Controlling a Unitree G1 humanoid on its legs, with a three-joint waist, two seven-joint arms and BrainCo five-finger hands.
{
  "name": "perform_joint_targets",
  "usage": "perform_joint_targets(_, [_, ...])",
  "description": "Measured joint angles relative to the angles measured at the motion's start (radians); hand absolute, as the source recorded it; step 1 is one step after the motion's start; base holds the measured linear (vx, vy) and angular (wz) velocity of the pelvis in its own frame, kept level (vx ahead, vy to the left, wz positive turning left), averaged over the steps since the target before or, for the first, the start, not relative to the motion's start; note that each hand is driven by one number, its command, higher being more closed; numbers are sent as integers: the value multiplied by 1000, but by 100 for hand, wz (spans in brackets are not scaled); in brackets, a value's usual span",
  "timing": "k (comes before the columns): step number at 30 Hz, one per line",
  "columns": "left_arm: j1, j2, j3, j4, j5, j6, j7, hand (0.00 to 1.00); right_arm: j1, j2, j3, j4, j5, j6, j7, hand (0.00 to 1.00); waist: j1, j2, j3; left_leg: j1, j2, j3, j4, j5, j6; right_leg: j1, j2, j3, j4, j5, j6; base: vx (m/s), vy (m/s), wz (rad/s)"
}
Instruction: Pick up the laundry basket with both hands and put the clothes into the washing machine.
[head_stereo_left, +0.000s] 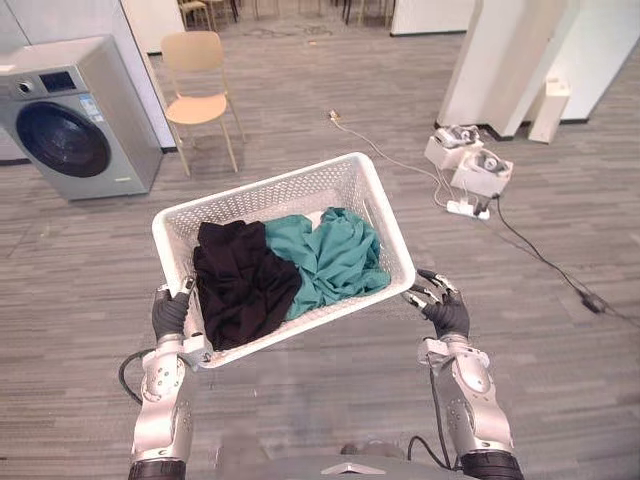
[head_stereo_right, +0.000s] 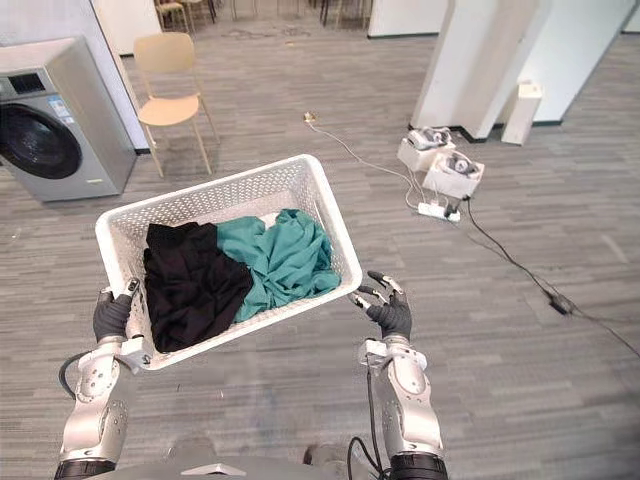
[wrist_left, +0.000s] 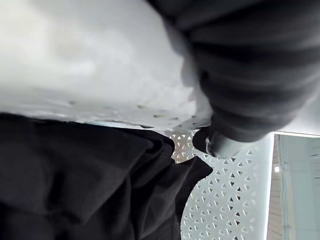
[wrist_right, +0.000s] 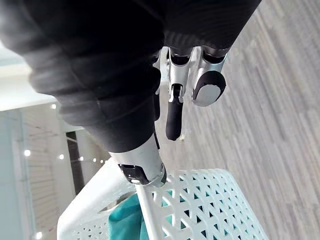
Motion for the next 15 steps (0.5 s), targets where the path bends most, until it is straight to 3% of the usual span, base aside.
perform_joint_targets(2, [-14, 1, 1, 0, -1, 0, 2, 100, 0, -1, -10, -29, 0, 0, 3, 100, 0, -4, 2, -39, 0, 46, -118, -44, -9, 47, -12, -34, -42, -2, 13, 331, -22, 64])
perform_joint_targets(3, [-29, 0, -1, 0, -1, 0, 2, 100, -2, -3, -18, -30, 0, -2, 5, 100, 0, -11, 1, -53, -16, 75, -305, -62, -32, 71, -36, -75, -52, -7, 19, 227, 29, 69])
perform_joint_targets(4, [-35, 0, -1, 0, -1, 0, 1, 100, -2, -5, -21, -29, 0, -2, 5, 100, -1, -16, 2, -57, -27, 79, -388, -64, -40, 78, -46, -90, -57, -8, 21, 286, 80, 85])
perform_joint_targets(7, [-63, 0, -9, 0, 1, 0, 1, 100, -7, -14, -57, -29, 1, -3, 4, 100, -10, -33, 7, -55, -124, 76, -834, 0, -107, 128, -134, -160, -58, -43, 80, 328, 178, 80])
perform_joint_targets(8, [-64, 1, -9, 0, 3, 0, 4, 100, -11, -18, -59, -28, 1, -4, 4, 100, -9, -32, 6, -53, -133, 67, -895, 18, -110, 140, -141, -164, -59, -51, 92, 332, 264, 52])
perform_joint_targets(9, [-64, 9, -9, 0, 7, 0, 12, 100, -22, -30, -58, -28, 1, -4, 4, 100, 0, -28, 4, -49, -143, 53, -981, 48, -111, 165, -154, -164, -58, -73, 134, 430, 411, 16])
perform_joint_targets(10, [-61, 22, -10, 0, 12, 1, 20, 100, -32, -36, -58, -26, 0, -5, 3, 100, 13, -24, -7, -46, -147, 23, -981, 120, -115, 191, -173, -160, -49, -113, 184, 428, 443, 3])
perform_joint_targets(12, [-57, 40, -6, 0, 14, 1, 29, 100, -34, -23, -53, -26, 0, -6, 3, 100, 24, -59, -24, -71, -186, 12, -892, 158, -112, 191, -223, -144, -14, -154, 206, 397, 374, -10])
perform_joint_targets(13, [-38, 58, 1, 0, 20, 2, 40, 100, -31, -4, -36, -24, -2, -5, 5, 100, 32, -120, -52, -95, -248, 12, -785, 132, -98, 201, -293, -123, 30, -178, 199, 488, 348, -11])
perform_joint_targets(14, [-33, 62, 7, 0, 20, 5, 42, 100, -31, 7, -29, -24, -5, -6, 5, 100, 31, -140, -58, -94, -269, 22, -756, 105, -77, 188, -328, -95, 85, -167, 192, 636, 447, 1])
perform_joint_targets(15, [-31, 63, 14, 0, 21, 14, 47, 100, -31, 23, -24, -21, -10, -7, 5, 100, 24, -161, -64, -84, -307, 40, -713, 52, -49, 103, -401, -19, 276, -119, 176, 331, 248, 13])
